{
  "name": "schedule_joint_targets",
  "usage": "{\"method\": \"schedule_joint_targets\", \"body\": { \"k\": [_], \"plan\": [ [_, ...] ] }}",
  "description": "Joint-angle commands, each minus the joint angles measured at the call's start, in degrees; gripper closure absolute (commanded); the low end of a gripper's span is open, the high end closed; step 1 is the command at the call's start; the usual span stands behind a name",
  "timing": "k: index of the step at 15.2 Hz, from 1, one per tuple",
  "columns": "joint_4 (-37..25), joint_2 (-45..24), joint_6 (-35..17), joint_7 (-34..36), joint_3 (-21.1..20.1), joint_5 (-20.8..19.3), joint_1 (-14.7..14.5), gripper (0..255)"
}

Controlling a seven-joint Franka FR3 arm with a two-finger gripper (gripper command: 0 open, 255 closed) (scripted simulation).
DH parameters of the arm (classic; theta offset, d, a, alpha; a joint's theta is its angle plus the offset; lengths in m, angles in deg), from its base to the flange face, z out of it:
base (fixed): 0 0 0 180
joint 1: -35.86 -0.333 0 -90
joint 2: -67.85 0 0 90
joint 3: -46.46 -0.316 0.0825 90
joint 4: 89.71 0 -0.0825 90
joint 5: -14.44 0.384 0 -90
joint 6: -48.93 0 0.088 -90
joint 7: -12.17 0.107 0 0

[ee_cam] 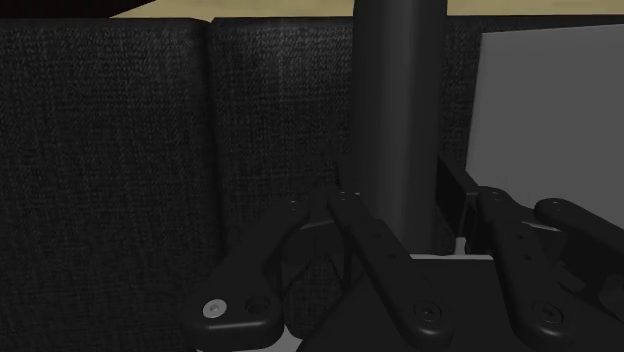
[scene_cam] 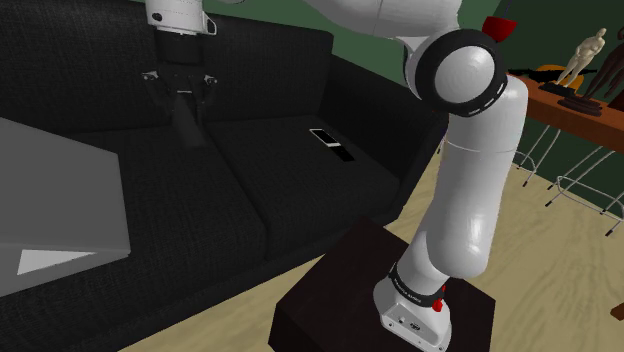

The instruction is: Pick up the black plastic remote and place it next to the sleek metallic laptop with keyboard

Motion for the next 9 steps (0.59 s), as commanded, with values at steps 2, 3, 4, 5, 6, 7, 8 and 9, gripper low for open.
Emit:
{"method": "schedule_joint_targets", "body": {
  "k": [2,3,4,5,6,7,8,9],
  "plan": [
    [-8.86,-6.30,2.29,3.98,-1.04,-1.67,-3.33,255],
    [-11.95,-8.39,3.21,5.03,-1.22,-2.22,-4.43,255],
    [-10.66,-8.06,2.25,4.90,-1.15,-2.11,-4.34,255],
    [-9.38,-7.74,1.30,4.77,-1.13,-2.03,-4.23,255],
    [-8.23,-7.49,0.40,4.65,-1.12,-1.97,-4.12,255],
    [-7.08,-7.24,-0.50,4.54,-1.11,-1.90,-4.02,255],
    [-5.98,-7.03,-1.38,4.43,-1.09,-1.85,-3.93,255],
    [-4.91,-6.84,-2.24,4.32,-1.08,-1.80,-3.84,255]
  ]
}}
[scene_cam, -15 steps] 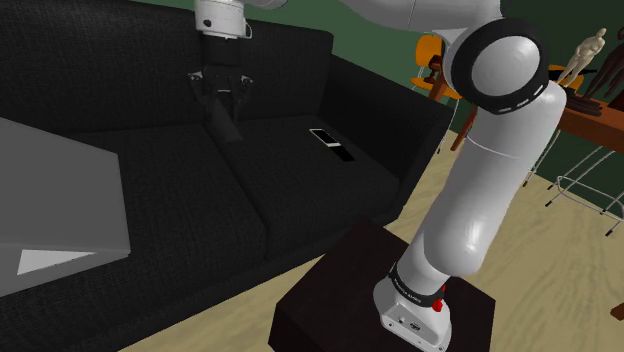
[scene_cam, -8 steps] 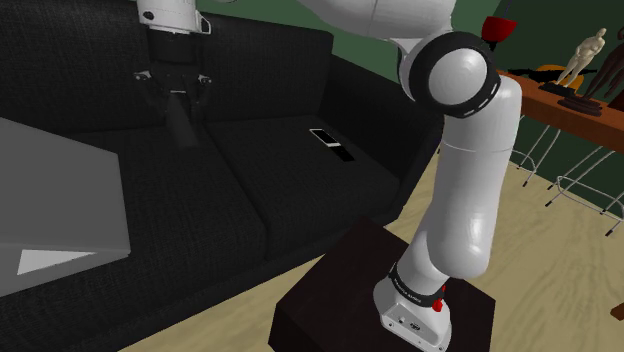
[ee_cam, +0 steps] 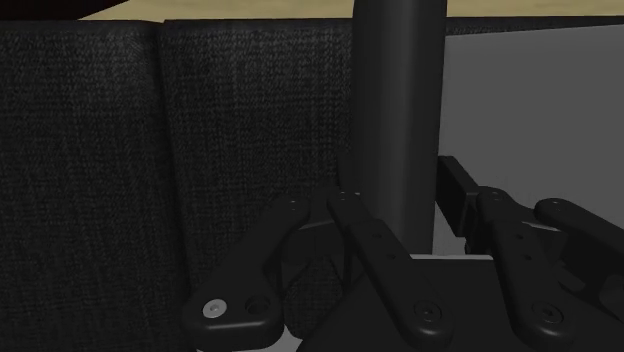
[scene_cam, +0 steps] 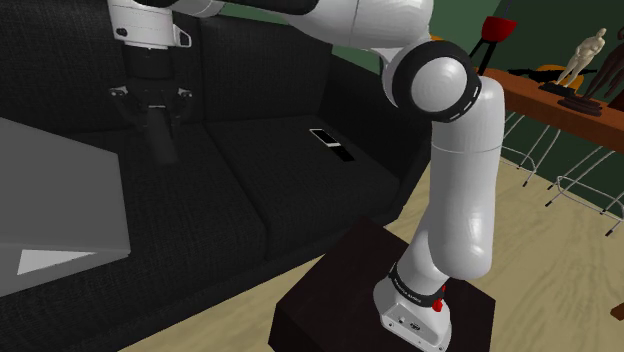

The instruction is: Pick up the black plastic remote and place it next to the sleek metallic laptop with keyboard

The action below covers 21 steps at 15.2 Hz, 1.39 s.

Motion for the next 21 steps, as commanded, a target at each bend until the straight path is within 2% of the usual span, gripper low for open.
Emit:
{"method": "schedule_joint_targets", "body": {
  "k": [1,21],
  "plan": [
    [1.70,0.08,-1.67,-0.16,0.03,0.03,0.09,255],
    [16.75,-0.20,-16.86,-1.69,0.38,0.09,0.71,255]
  ]
}}
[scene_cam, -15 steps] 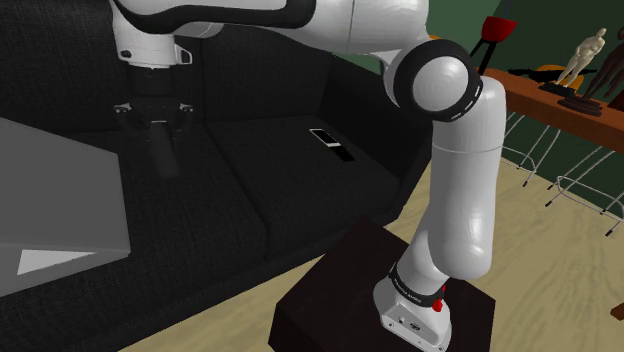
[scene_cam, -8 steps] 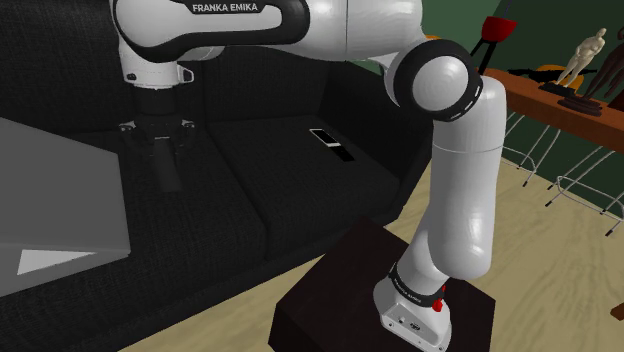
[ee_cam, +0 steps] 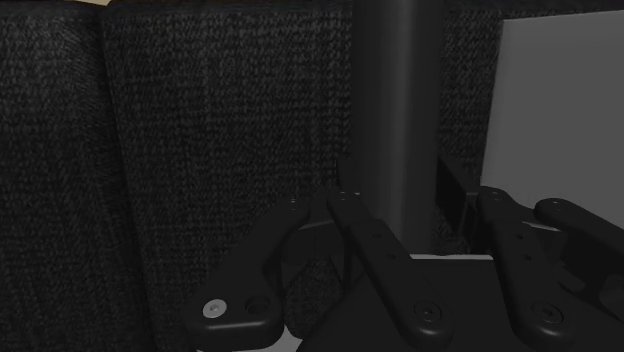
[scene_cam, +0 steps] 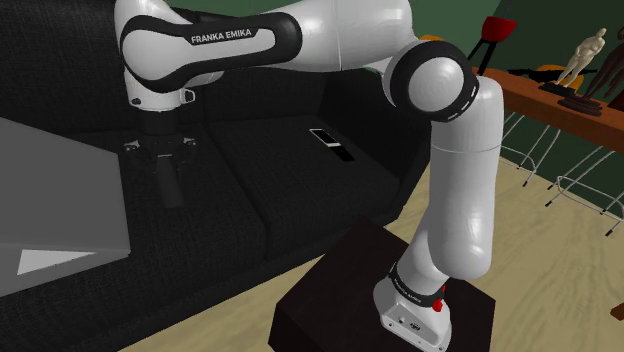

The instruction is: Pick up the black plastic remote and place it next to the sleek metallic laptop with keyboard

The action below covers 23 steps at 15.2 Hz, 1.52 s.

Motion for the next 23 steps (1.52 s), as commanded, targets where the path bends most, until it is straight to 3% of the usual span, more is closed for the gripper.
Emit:
{"method": "schedule_joint_targets", "body": {
  "k": [1,16,23],
  "plan": [
    [1.34,-0.08,-1.45,-0.12,0.03,0.00,0.03,255],
    [7.55,-3.85,-11.28,-0.70,0.51,-0.76,-0.21,255],
    [7.55,-3.85,-11.28,-0.70,0.52,-0.76,-0.22,255]
  ]
}}
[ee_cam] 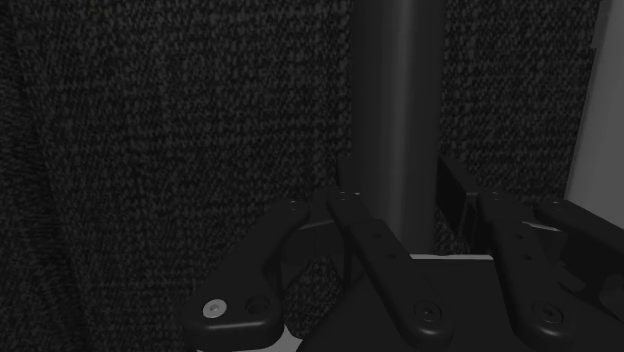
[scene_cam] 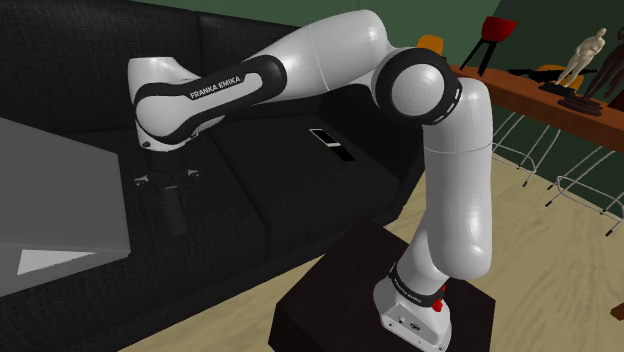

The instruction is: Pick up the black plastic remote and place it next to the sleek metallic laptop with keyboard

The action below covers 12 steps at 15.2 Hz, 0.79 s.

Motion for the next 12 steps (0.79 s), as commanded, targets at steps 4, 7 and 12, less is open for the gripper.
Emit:
{"method": "schedule_joint_targets", "body": {
  "k": [4,7,12],
  "plan": [
    [-0.01,0.01,0.00,0.00,0.00,0.00,0.00,0],
    [-1.12,0.58,1.69,-0.07,-0.04,0.12,0.15,0],
    [-4.75,1.82,6.55,-0.20,-0.10,0.35,0.50,0]
  ]
}}
